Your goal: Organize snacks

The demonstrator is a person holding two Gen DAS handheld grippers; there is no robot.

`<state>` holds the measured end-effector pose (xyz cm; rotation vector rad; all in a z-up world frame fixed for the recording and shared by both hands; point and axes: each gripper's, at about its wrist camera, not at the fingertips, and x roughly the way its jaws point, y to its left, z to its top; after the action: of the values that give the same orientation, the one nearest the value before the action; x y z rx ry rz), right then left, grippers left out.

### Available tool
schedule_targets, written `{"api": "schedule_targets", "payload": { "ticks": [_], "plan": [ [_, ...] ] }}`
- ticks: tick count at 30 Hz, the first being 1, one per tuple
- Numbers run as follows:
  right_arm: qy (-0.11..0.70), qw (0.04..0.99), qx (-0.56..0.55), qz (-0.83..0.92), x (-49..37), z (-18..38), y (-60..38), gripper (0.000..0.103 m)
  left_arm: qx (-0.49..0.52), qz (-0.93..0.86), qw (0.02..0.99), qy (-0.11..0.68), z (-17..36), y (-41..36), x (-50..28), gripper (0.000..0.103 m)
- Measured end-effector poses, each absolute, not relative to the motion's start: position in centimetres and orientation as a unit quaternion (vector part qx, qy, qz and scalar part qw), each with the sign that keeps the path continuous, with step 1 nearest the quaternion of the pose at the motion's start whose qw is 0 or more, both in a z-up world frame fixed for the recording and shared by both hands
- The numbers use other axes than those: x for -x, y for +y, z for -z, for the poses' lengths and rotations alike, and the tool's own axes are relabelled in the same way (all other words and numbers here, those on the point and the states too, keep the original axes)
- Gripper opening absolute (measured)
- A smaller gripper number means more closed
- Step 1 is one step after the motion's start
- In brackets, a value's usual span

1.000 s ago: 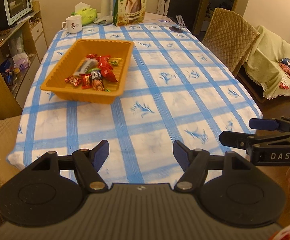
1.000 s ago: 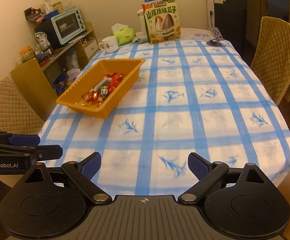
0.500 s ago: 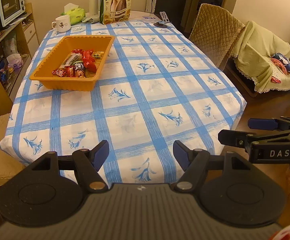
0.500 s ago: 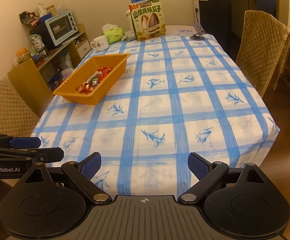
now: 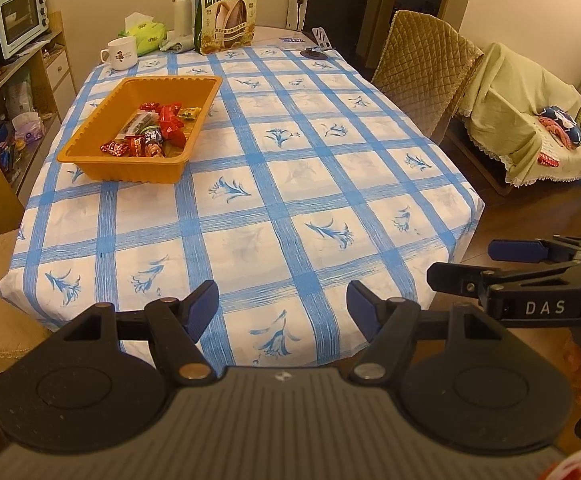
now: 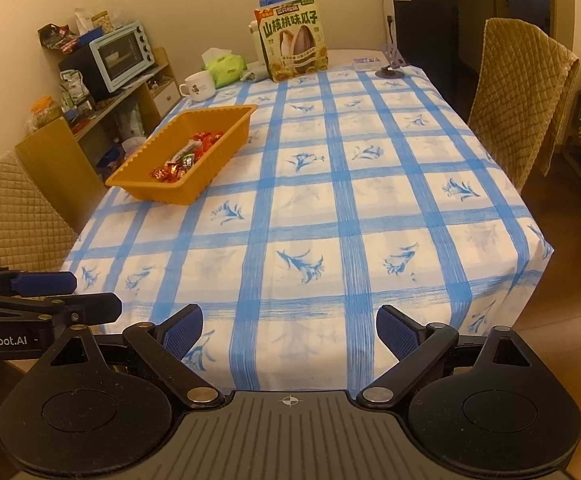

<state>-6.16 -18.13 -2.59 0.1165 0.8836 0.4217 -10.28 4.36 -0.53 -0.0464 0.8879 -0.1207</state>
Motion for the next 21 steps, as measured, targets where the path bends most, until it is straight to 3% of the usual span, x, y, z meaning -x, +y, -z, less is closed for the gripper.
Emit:
{"api": "schedule_targets", "payload": {
  "ticks": [21],
  "plan": [
    [0.424, 0.881, -0.057, -0.202, 6.14, 2.63, -18.27, 0.093, 0.02, 0.061, 0.901, 0.43, 0.39, 3.92, 9.99, 0.069]
  ]
}}
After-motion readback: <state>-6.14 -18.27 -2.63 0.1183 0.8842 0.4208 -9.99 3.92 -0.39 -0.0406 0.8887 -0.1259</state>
